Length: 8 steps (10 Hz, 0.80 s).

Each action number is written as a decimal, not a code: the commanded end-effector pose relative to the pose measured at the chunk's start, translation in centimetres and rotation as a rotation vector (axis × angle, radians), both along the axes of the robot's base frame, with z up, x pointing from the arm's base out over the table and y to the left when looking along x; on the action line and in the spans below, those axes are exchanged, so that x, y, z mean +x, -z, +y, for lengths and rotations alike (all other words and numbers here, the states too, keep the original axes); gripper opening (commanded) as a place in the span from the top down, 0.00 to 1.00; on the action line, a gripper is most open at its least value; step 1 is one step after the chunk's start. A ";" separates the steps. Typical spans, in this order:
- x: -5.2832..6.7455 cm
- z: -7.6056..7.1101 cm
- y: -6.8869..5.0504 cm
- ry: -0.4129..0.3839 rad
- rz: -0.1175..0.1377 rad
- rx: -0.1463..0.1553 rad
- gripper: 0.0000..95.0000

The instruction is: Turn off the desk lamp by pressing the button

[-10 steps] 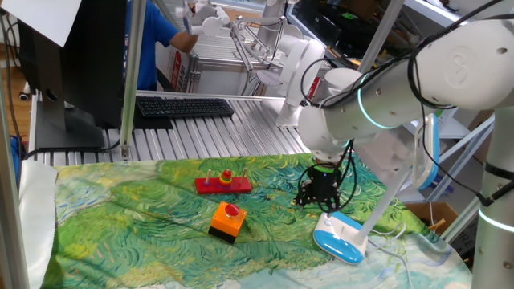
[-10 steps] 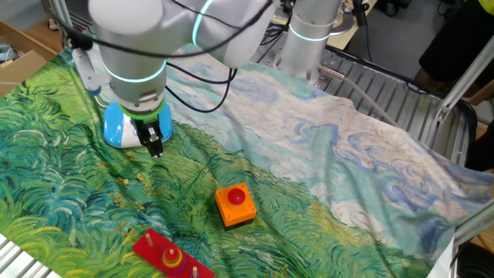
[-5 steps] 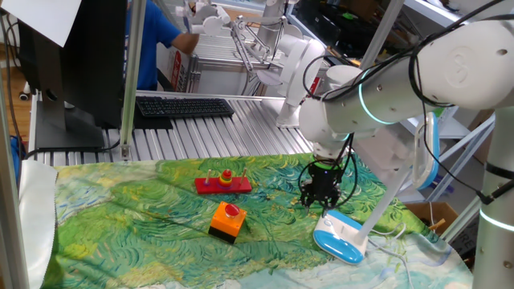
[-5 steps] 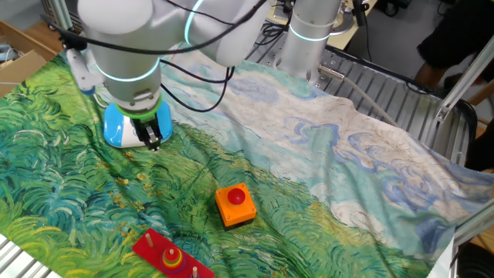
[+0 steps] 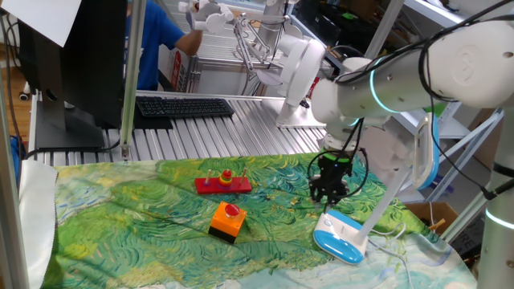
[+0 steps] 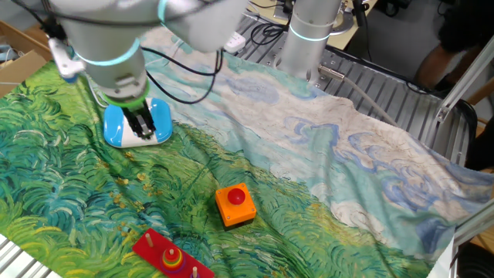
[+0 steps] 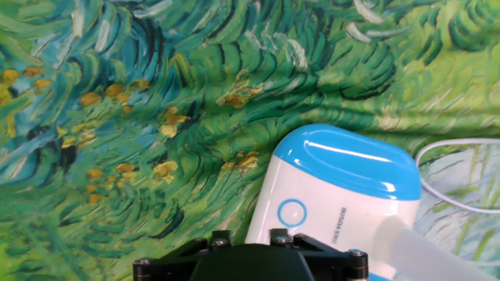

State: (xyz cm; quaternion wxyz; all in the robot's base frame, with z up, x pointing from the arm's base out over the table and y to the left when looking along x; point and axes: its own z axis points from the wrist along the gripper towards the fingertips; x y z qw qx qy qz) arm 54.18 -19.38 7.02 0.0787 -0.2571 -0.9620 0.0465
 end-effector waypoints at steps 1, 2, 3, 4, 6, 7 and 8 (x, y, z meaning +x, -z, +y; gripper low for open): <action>-0.3 -0.1 -0.4 0.015 -0.016 -0.015 1.00; -0.4 -0.1 -0.4 0.015 -0.018 -0.015 1.00; -0.6 -0.3 -0.7 0.016 -0.023 -0.005 1.00; -0.8 -0.4 -0.8 0.018 -0.024 0.002 1.00; -1.3 -0.7 -1.2 0.028 -0.028 -0.006 1.00; -1.5 -0.8 -1.4 0.040 -0.028 -0.008 1.00; -1.6 -0.9 -1.5 0.060 -0.028 -0.014 1.00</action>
